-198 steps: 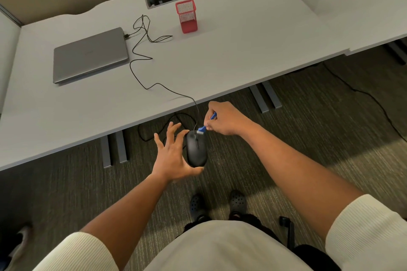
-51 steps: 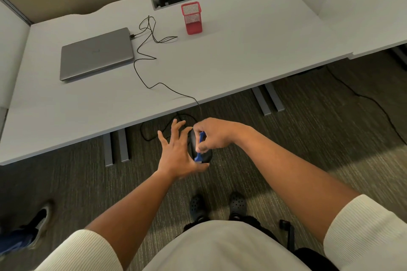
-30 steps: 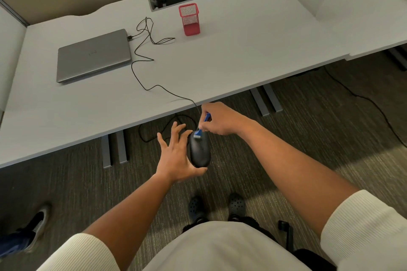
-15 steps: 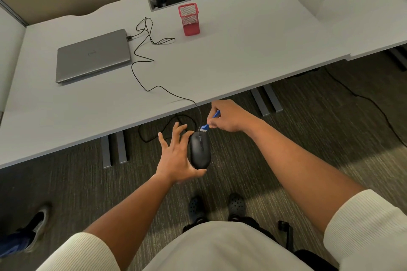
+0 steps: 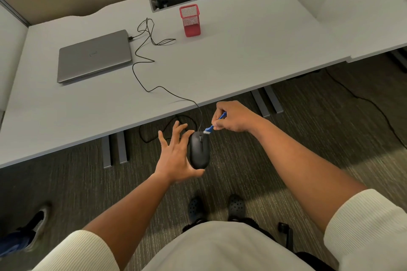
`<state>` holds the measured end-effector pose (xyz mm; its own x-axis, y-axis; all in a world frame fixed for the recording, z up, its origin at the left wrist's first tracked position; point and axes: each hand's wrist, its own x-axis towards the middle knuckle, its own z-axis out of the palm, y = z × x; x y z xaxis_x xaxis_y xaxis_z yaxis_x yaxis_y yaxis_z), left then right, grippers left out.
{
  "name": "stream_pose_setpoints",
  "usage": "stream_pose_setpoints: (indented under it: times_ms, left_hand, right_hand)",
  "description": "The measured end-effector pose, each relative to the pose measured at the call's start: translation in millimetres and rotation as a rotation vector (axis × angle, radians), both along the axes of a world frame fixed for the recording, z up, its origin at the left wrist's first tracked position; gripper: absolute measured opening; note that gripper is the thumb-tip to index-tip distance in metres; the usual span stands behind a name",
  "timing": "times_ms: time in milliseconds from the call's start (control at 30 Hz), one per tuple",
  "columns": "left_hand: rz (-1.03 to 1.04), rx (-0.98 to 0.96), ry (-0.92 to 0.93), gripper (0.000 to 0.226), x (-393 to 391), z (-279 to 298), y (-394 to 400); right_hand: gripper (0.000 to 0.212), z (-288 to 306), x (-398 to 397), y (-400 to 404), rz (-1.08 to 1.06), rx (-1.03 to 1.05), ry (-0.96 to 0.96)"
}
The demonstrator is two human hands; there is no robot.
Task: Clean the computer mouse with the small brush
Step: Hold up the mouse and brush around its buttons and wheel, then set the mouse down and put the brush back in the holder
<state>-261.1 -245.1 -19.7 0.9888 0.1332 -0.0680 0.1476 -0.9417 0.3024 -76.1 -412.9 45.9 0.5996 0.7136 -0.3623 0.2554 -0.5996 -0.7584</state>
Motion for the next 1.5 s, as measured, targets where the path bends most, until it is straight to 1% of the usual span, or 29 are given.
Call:
stream_pose_setpoints:
  times_ms: [100, 200, 300, 400, 600, 767, 967, 1067, 1300, 1500]
  left_hand:
    - [0.01, -0.009, -0.008, 0.119, 3, 0, 0]
    - [0.026, -0.011, -0.02, 0.119, 4, 0, 1]
    - [0.079, -0.043, -0.036, 0.119, 5, 0, 3]
    - [0.111, -0.061, -0.053, 0.12, 10, 2, 3]
    - [0.161, -0.103, -0.093, 0.119, 20, 8, -3]
    - [0.205, -0.18, -0.117, 0.117, 30, 12, -10]
    - [0.299, -0.267, -0.163, 0.117, 46, 18, -14]
    - [0.315, -0.293, -0.185, 0.117, 54, 20, -11]
    - [0.347, -0.343, -0.23, 0.118, 84, 19, 12]
    - [0.34, -0.333, -0.213, 0.119, 126, 13, 49]
  right_hand:
    - [0.018, -3, 0, -3, -0.024, 0.004, -0.004]
    - [0.021, -3, 0, -9, 0.049, -0.041, 0.035]
    - [0.022, -1, 0, -15, 0.157, -0.115, 0.123]
    - [0.022, -2, 0, -19, 0.142, -0.124, 0.131]
    - [0.022, 0, 10, -22, 0.042, -0.046, 0.079]
    - [0.018, -8, 22, -22, -0.019, -0.035, 0.032]
    - [0.024, -14, 39, -18, 0.025, -0.066, -0.118]
    - [0.024, -15, 46, -14, 0.035, -0.057, -0.135]
    - [0.016, -15, 72, 8, -0.047, -0.012, -0.196]
    - [0.012, -16, 108, 44, -0.143, 0.033, -0.212]
